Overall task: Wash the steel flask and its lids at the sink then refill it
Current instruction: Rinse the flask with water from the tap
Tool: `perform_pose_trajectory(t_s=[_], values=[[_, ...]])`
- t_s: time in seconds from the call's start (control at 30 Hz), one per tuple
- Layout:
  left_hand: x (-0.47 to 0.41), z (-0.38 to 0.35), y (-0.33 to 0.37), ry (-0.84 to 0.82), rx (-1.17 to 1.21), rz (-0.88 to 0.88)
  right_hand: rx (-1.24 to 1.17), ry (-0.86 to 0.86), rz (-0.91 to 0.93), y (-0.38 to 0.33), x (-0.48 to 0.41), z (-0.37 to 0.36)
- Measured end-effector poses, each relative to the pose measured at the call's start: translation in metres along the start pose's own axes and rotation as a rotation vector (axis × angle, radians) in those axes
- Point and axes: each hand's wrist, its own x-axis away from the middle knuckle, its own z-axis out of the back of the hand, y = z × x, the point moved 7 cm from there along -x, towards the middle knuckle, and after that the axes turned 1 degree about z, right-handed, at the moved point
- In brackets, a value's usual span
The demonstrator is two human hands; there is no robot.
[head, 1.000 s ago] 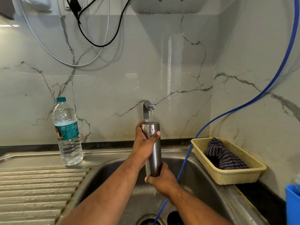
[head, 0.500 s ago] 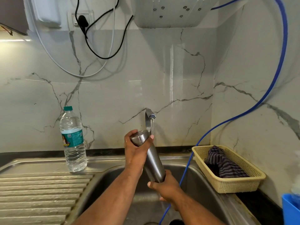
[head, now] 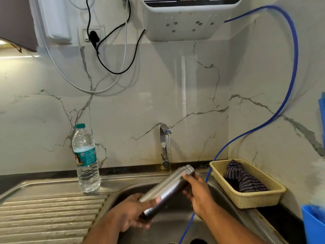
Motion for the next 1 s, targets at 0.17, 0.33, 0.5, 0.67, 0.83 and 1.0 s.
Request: perform_pose_trajectory(t_s=[0.17,0.33,0.5,0.67,0.83,1.0], values=[[-0.022,-0.023,-0.012,-0.127,-0.415,0.007,0.176,-0.146,0.022,0.002,0.009,-0.019],[-0.046,-0.037,-0.021,-0.120,-0.506,0.000,0.470,-0.210,0.094,0.017,0.016,-0.042],[-0.059,-0.048,-0.021,-0.132,-0.445,-0.095,0.559,-0.243,0.100,0.019,0.017,-0.038],[-0.065,-0.047,-0.017,-0.002,-0.363,-0.189,0.616,-0.219,0.141,0.014,0.018,-0.039],[-0.064,-0.050,-0.010,0.040,-0.342,-0.283,0.685,-0.236,0.129,0.020,0.017,-0.039],[-0.066,-0.053,-0.011,0.068,-0.331,-0.325,0.752,-0.190,0.085,0.024,0.012,-0.029]])
